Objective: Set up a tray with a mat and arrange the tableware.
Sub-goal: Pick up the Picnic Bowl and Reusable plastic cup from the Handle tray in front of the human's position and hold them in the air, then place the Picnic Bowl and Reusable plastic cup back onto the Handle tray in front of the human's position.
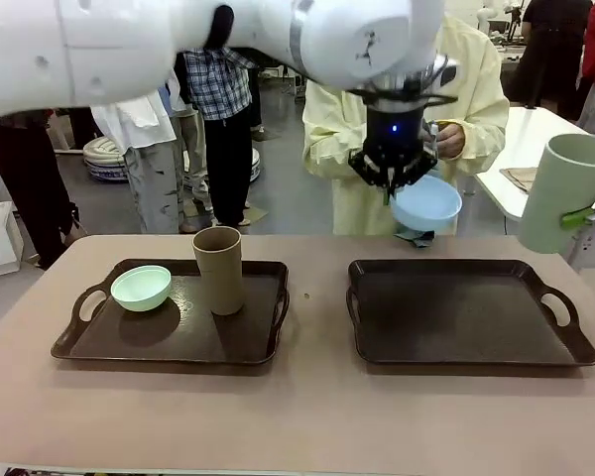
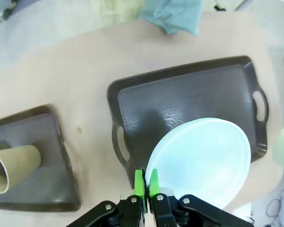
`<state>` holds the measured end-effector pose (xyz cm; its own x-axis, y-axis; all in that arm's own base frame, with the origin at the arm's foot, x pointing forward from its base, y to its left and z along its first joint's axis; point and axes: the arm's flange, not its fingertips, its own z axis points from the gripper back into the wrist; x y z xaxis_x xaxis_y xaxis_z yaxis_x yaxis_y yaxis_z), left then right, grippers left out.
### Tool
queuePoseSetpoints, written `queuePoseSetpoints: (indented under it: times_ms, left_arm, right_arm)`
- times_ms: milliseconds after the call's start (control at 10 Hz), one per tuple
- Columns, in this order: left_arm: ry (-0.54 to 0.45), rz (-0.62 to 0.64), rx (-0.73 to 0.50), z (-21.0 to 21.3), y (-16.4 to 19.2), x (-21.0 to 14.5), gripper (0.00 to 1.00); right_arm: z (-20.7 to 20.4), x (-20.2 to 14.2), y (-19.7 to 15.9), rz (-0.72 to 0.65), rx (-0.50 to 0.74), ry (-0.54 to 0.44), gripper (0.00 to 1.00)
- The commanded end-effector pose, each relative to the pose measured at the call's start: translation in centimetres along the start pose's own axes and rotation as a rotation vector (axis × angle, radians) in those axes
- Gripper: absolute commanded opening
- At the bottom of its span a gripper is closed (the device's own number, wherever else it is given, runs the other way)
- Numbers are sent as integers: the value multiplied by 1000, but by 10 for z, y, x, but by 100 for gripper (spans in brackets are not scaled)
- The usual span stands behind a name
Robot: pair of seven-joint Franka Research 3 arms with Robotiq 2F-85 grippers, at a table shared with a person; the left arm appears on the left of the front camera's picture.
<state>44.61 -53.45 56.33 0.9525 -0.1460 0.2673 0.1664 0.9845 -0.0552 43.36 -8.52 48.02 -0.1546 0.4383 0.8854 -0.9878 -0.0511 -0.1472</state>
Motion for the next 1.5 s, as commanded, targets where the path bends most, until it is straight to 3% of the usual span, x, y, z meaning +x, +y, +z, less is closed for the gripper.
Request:
queuePoseSetpoints:
  times_ms: [0, 200, 300, 1400]
  left_arm:
    - [10, 23, 10, 5, 6, -22, 0]
    - [108, 24, 9, 3, 14, -24, 0]
    - [6, -6, 2, 14, 0, -15, 0]
    - [6, -6, 2, 14, 0, -15, 0]
  right_arm:
    - [-4, 13, 13, -30, 5, 13, 24]
    - [1, 10, 5, -2, -4, 6, 24]
    - [1, 10, 5, -2, -4, 6, 24]
    - [1, 10, 5, -2, -4, 6, 24]
